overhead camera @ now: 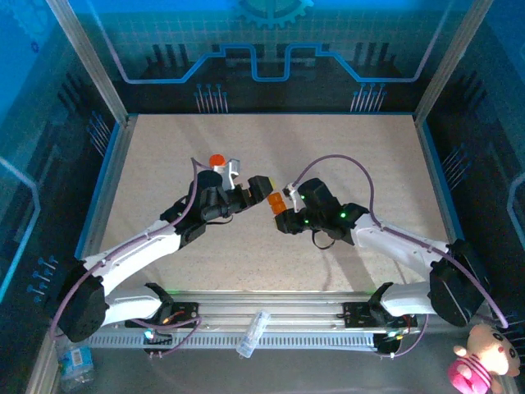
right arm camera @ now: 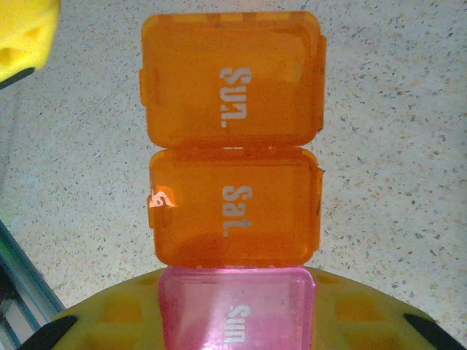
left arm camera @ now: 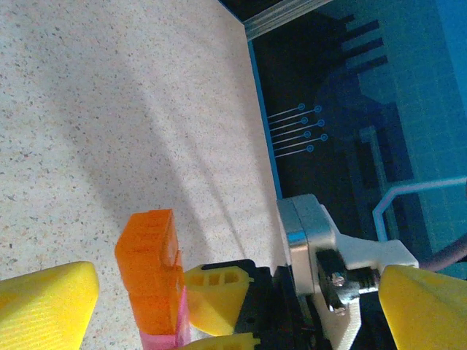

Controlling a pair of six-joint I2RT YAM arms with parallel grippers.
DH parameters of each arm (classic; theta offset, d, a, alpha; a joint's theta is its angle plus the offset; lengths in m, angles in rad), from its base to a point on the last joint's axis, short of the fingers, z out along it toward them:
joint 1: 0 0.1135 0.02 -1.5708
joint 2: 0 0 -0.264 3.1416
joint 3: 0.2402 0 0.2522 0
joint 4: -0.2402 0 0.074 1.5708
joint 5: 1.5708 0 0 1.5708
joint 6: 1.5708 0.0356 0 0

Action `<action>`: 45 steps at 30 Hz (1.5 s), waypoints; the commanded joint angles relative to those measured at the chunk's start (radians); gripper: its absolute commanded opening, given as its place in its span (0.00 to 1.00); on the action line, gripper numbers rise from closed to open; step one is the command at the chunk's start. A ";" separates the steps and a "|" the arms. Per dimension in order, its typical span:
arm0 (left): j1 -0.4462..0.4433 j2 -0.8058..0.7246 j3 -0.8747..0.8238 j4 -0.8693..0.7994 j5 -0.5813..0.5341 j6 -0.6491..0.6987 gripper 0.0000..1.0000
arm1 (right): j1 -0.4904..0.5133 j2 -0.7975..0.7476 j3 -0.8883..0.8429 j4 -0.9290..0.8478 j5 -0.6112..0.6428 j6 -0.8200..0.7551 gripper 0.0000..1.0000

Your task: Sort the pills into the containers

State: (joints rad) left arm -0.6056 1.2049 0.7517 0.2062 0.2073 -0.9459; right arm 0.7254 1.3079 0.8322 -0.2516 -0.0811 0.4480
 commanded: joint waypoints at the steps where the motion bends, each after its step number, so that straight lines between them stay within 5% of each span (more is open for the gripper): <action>1: -0.011 -0.022 -0.017 0.043 0.022 -0.024 0.99 | -0.004 0.019 0.036 0.032 -0.015 0.015 0.30; 45: -0.048 0.039 -0.019 0.097 0.006 -0.039 0.99 | 0.033 0.068 0.062 0.081 -0.034 0.052 0.30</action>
State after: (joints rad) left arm -0.6437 1.2316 0.7174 0.2756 0.2070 -0.9791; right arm 0.7425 1.3685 0.8795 -0.2070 -0.0990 0.4900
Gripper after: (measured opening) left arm 0.989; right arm 0.354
